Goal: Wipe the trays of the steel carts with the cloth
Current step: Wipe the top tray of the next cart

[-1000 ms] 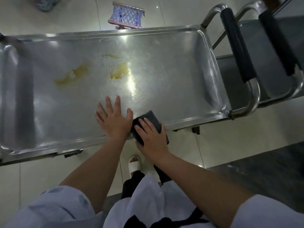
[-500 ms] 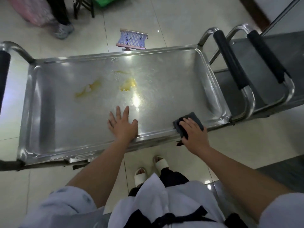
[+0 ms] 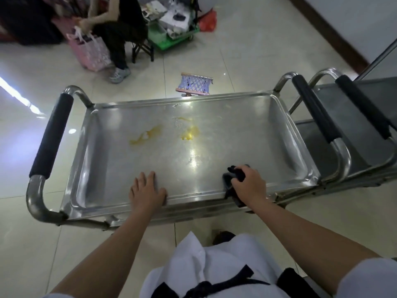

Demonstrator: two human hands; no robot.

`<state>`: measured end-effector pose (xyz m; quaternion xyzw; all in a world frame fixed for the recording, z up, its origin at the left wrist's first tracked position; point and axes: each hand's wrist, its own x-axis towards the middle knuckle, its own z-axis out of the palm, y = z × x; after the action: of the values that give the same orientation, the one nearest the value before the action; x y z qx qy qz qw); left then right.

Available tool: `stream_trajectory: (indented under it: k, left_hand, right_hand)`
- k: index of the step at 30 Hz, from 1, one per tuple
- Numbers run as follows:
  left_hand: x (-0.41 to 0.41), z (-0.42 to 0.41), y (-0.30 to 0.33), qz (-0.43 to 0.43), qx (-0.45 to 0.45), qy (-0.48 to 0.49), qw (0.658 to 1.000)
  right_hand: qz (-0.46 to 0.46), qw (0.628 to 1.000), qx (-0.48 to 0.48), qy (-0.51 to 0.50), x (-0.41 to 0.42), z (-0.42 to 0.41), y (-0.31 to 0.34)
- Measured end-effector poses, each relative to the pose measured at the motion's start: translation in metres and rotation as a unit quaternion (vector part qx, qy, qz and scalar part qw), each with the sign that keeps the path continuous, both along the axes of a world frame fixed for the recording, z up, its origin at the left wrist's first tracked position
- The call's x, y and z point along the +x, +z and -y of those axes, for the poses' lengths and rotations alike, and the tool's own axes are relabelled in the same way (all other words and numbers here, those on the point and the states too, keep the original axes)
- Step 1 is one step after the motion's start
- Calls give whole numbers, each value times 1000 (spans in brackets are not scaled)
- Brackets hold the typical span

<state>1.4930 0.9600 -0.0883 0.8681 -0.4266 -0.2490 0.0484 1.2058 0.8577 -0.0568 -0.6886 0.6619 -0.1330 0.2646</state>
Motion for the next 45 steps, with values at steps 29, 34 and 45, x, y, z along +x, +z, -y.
stream_trajectory:
  k: [29,34,45]
  left_hand:
    - [8,59,29,-18,13,116,993]
    - [-23,108,84,-336,-80,78,935]
    - [-39,128,144,-355,-173,78,915]
  right_hand:
    - [94,950,288,75,8,149,-3]
    - [166,898,310,266,14,163,59]
    - [539,739,387,121,26,163,74]
